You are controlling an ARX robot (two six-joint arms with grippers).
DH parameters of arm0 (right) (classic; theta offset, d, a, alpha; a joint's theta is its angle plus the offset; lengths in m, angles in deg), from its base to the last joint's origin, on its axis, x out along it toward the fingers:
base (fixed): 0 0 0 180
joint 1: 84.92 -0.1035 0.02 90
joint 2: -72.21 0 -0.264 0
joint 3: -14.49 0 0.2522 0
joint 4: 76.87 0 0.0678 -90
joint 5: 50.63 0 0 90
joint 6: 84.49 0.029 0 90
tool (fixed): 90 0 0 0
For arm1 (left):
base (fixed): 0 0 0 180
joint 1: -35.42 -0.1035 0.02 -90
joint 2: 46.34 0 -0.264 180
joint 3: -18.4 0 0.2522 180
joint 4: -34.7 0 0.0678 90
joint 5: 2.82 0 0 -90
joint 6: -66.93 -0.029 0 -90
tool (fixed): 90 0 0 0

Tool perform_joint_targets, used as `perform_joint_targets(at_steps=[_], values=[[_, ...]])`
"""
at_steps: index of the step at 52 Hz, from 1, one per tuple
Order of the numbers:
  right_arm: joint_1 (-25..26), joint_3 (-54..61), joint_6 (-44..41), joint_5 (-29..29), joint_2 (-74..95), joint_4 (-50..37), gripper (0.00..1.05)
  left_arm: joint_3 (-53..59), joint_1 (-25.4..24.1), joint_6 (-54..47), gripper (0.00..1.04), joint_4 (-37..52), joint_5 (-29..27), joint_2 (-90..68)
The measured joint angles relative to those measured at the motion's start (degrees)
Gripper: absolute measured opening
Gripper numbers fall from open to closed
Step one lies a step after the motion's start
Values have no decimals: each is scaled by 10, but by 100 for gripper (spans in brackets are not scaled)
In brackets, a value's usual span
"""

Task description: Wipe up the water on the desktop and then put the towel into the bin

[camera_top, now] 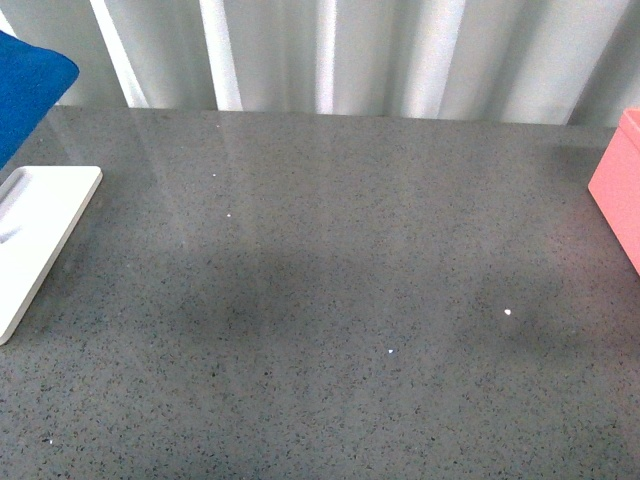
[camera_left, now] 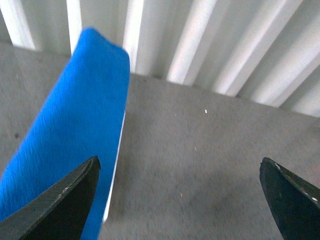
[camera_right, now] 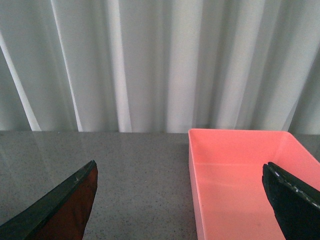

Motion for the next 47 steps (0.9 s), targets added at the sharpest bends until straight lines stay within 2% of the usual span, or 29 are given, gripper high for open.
perform_joint_targets(at_steps=[6,13,25,38,47], values=[[0,0,0,0,0,0,98,-96,-12,-64,98,60,15,-167],[0,0,0,0,0,0,98,-196,-13,-124,98,68,6,-324],[0,0,0,0,0,0,98,-446,-26,-228,98,-8,-35,-584],[0,0,0,0,0,0,98,-570,-52,-268,98,-125,-60,-699],[0,0,0,0,0,0,98,-606,-70,-229,98,-166,-21,-735]])
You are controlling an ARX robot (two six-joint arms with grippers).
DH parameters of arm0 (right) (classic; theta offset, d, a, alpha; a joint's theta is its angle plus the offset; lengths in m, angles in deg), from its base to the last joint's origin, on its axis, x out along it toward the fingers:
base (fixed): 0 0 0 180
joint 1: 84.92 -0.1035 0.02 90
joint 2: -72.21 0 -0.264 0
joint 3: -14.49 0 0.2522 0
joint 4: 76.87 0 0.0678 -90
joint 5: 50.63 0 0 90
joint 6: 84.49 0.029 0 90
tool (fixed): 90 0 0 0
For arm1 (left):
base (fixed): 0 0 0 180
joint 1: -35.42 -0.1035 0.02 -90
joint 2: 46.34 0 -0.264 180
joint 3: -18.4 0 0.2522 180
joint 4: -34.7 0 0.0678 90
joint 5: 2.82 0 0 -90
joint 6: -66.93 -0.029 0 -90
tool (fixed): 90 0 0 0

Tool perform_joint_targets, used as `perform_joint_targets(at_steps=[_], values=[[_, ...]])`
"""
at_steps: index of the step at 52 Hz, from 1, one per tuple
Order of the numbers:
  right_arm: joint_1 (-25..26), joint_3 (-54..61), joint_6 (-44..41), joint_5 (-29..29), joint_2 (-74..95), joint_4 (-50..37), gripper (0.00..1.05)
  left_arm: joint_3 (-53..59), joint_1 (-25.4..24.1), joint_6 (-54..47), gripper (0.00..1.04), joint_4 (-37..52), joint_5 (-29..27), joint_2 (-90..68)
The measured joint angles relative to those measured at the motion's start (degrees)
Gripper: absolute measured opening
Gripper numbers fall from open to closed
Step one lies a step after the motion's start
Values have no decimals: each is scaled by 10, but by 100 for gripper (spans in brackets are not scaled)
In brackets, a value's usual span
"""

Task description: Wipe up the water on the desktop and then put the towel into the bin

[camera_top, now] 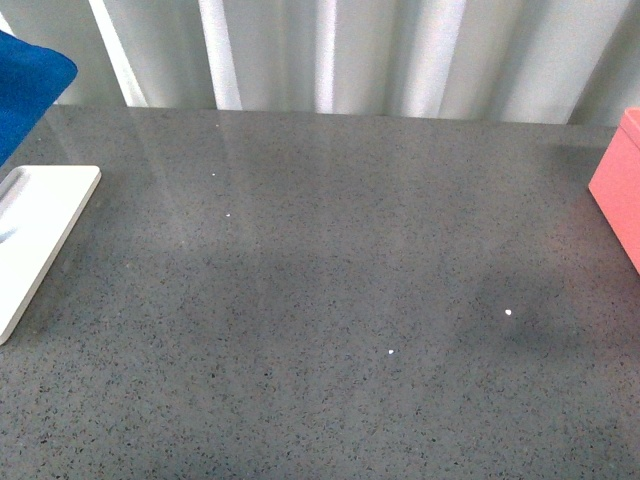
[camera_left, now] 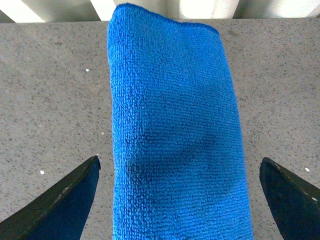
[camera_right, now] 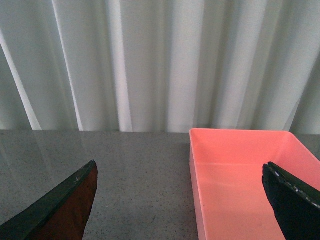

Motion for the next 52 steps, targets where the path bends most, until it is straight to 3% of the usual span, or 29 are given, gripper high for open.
perform_joint_targets(at_steps=[10,41,52], values=[[0,0,0,0,0,0,98,0,-4,14,98,14,34,-4],[0,0,0,0,0,0,98,0,-5,-10,98,47,6,-43],[0,0,0,0,0,0,98,1,-6,-17,57,50,7,-44]])
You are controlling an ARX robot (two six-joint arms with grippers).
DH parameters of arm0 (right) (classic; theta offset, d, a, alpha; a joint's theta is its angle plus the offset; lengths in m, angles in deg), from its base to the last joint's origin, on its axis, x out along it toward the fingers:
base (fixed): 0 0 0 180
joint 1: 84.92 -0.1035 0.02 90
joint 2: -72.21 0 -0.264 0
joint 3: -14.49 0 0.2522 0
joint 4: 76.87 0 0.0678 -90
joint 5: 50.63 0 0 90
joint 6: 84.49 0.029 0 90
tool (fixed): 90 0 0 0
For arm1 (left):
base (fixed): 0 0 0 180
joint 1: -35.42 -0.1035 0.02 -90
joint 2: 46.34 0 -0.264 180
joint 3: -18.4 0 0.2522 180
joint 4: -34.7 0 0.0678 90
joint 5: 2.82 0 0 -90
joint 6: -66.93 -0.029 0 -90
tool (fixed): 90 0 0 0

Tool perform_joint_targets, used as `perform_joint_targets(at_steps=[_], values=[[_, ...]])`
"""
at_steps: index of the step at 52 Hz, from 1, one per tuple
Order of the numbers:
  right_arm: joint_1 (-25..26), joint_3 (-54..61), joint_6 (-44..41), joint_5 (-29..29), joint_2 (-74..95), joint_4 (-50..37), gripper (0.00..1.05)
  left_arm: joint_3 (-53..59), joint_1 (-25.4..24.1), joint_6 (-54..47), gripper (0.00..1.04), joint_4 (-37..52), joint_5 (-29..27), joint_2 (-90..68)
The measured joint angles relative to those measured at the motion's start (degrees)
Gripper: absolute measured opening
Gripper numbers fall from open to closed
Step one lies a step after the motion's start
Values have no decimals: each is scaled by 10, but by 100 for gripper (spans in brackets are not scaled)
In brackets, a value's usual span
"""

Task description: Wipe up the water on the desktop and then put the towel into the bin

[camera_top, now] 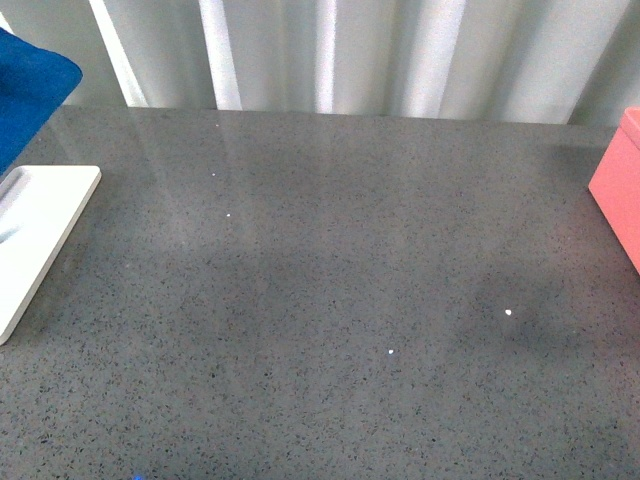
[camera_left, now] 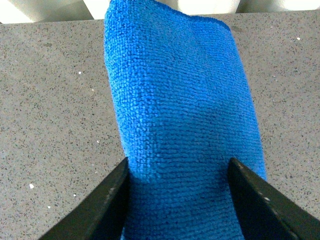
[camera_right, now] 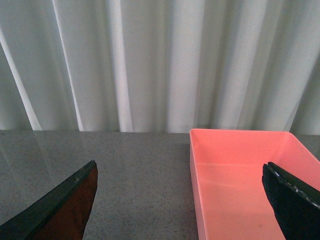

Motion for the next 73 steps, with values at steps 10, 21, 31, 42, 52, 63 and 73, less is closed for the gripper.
perform_joint_targets(at_steps=[10,21,31,42,52,63,73], values=[[0,0,0,0,0,0,98,0,-3,-6,28,-2,-1,0],[0,0,0,0,0,0,98,0,-4,-5,4,-10,38,15],[0,0,0,0,0,0,98,-11,-4,8,4,-40,124,73],[0,0,0,0,0,0,98,-9,9,74,4,-14,213,128],[0,0,0,0,0,0,98,84,99,285,4,163,318,220],[0,0,0,0,0,0,98,111,205,368,4,200,286,231],[21,-25,-1,-72,33,63,98,111,235,361,4,195,267,231]])
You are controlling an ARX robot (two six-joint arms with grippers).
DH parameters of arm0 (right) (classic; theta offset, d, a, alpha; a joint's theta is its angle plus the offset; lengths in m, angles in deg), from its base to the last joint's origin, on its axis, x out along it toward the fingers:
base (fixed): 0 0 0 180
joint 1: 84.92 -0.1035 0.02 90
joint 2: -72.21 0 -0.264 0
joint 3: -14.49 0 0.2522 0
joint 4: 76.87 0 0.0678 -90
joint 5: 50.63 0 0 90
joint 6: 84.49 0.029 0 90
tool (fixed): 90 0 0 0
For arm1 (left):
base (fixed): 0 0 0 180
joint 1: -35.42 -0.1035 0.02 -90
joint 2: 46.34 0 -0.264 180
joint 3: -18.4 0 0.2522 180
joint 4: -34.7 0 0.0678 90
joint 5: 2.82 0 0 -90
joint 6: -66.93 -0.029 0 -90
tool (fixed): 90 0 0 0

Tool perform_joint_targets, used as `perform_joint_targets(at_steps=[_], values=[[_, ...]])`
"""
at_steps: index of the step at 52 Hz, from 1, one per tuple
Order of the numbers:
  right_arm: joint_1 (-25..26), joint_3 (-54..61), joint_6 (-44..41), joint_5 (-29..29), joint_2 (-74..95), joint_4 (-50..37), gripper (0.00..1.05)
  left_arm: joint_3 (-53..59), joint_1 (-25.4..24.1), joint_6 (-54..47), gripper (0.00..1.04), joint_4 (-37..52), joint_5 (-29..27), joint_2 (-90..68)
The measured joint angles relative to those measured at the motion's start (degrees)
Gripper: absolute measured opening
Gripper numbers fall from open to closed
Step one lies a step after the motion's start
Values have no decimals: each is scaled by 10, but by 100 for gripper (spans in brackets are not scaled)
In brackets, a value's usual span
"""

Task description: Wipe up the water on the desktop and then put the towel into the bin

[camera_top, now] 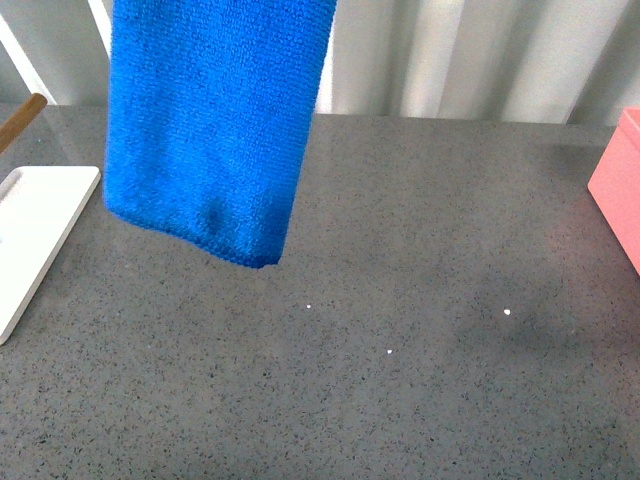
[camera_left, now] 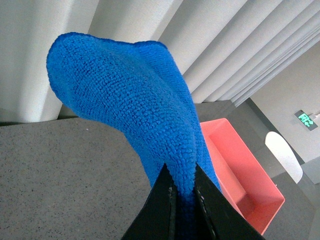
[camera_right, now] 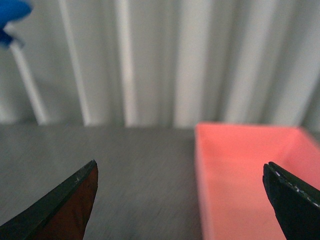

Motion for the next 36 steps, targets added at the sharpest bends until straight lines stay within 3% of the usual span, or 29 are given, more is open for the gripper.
perform_joint_targets(at_steps=[3,8,11,16,24,31,36], values=[[29,-37,-6,-85,87,58,98,0,0,-2,4,0,-4,0],[47,-92,-58,-230,315,-16,98,0,-1,-4,4,0,-4,0],[32,-122,-98,-305,433,-70,98,0,-4,-4,4,0,-6,0],[-14,-165,-133,-382,563,-123,98,0,-3,-4,4,0,-5,0],[-94,-217,-111,-415,682,-239,98,0,-2,-4,4,0,-5,0],[-165,-304,-54,-396,818,-333,98,0,-2,-4,4,0,-5,0],[-193,-357,-28,-393,872,-348,98,0,-2,-4,4,0,-5,0]])
